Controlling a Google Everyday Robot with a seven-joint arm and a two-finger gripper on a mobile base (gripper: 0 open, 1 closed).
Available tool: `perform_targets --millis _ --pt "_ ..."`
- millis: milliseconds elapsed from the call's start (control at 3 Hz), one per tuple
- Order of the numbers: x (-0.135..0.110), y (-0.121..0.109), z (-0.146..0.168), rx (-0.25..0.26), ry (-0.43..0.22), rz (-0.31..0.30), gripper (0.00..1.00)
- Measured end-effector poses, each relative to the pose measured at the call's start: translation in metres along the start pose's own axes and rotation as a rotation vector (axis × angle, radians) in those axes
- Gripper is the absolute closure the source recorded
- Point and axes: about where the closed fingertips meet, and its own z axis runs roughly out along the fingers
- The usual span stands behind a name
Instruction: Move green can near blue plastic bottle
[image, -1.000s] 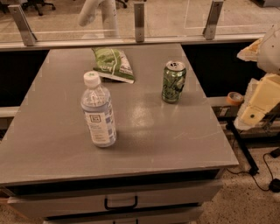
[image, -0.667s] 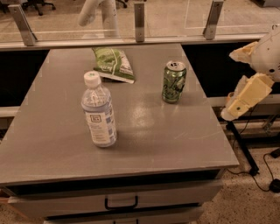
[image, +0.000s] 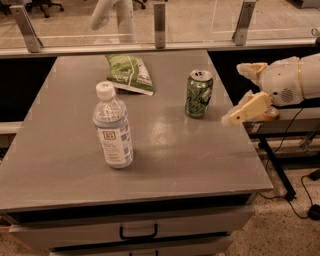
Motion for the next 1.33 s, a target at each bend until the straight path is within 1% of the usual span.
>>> perform_targets --millis 333,667,1000,1333 --pt "-0.007 -0.012 0.027 -0.024 -0.12 0.014 0.0" --pt "-0.018 -0.012 0.055 -0.064 -0.181 0.002 0.0" --pt "-0.022 -0.013 0.077 -0.098 -0.208 -0.027 0.19" --pt "-0.024 -0.014 0.093 -0.126 -0.219 -0.045 0.42"
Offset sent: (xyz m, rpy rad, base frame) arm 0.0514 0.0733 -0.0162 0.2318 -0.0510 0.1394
